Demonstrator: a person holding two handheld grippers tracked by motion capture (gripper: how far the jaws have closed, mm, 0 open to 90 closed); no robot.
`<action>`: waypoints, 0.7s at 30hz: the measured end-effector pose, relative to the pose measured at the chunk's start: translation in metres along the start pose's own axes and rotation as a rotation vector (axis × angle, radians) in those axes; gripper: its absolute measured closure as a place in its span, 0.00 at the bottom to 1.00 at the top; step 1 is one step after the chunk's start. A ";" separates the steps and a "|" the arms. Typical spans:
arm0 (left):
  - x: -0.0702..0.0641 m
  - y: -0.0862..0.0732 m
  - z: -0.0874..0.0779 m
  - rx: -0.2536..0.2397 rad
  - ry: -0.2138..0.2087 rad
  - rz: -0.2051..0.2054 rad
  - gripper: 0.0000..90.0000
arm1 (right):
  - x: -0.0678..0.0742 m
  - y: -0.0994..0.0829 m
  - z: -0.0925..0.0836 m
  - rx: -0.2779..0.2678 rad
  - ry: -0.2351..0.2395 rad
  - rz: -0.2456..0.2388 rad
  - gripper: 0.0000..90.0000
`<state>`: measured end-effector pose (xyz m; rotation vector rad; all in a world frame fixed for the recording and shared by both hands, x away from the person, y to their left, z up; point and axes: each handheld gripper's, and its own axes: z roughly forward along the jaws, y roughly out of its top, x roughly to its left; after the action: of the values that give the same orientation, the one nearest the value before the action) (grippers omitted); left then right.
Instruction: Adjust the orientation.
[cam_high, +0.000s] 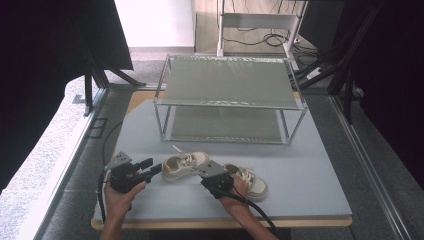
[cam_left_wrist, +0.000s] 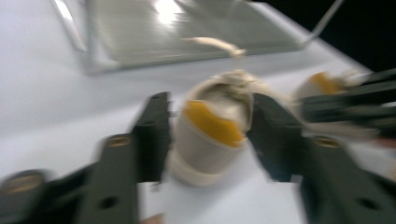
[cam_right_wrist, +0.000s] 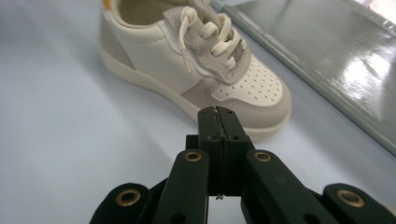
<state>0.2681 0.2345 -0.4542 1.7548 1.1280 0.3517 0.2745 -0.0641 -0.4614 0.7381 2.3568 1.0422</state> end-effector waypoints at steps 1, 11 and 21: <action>0.002 0.000 0.001 0.009 0.001 0.003 0.72 | -0.002 -0.003 -0.007 -0.011 0.004 0.008 1.00; 0.013 0.004 0.028 0.091 0.070 0.032 1.00 | -0.038 -0.051 -0.056 -0.076 0.038 0.129 0.96; 0.015 0.000 0.048 0.145 0.010 0.059 1.00 | -0.049 -0.065 -0.084 -0.131 0.041 0.174 0.99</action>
<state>0.3079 0.2194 -0.4810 1.9183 1.1339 0.3217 0.2427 -0.1758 -0.4512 0.8923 2.2636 1.2832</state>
